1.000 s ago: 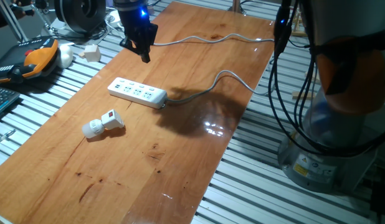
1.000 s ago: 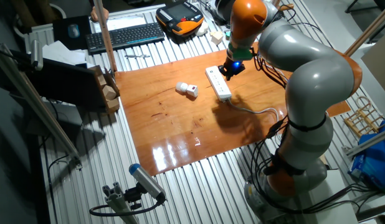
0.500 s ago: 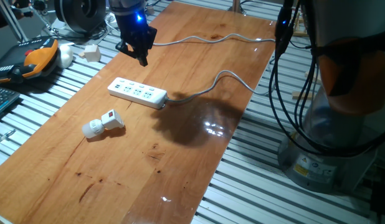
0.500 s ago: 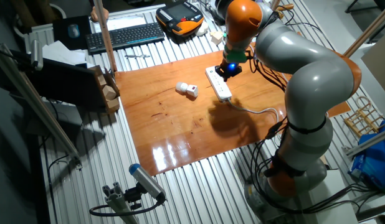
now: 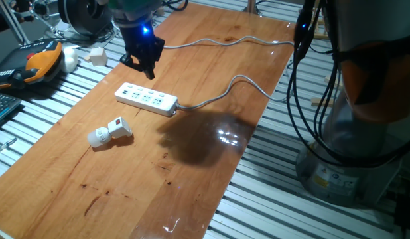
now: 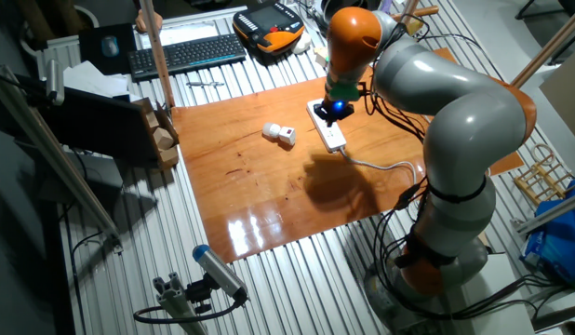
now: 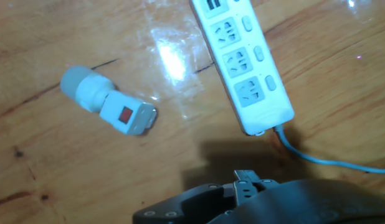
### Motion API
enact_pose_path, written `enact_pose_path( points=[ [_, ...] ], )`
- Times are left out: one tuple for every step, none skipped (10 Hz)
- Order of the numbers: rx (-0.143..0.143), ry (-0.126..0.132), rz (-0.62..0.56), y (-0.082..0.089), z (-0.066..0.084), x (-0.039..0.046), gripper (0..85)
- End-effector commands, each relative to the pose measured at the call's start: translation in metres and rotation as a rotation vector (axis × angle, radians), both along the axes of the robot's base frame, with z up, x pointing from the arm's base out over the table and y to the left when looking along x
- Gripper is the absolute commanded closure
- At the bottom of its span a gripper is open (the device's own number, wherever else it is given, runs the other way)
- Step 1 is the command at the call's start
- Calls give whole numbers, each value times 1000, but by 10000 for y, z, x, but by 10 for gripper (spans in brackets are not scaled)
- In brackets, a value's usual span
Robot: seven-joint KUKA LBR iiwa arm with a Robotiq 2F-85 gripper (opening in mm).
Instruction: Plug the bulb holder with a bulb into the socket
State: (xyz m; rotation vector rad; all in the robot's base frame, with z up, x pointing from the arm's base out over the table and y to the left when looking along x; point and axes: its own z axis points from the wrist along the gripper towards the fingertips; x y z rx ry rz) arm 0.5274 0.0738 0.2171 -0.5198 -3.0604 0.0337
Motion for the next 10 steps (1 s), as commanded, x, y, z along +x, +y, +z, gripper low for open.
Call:
enact_pose_path(
  points=[
    [-4, -3, -19, 24, -21, 11, 850],
    [-12, -5, -37, 62, -51, 27, 850],
    [-19, -5, -57, 108, -90, 46, 850],
    [-20, -9, -73, 150, -141, 58, 850],
    [-14, -10, -89, 198, -189, 76, 850],
    [-18, -11, -109, 234, -209, 89, 850],
    [-23, -10, -126, 253, -230, 95, 850],
    [-18, -12, -149, 269, -244, 106, 850],
    [-16, -7, -177, 300, -255, 116, 850],
    [-6, -1, -208, 321, -252, 116, 850]
  ],
)
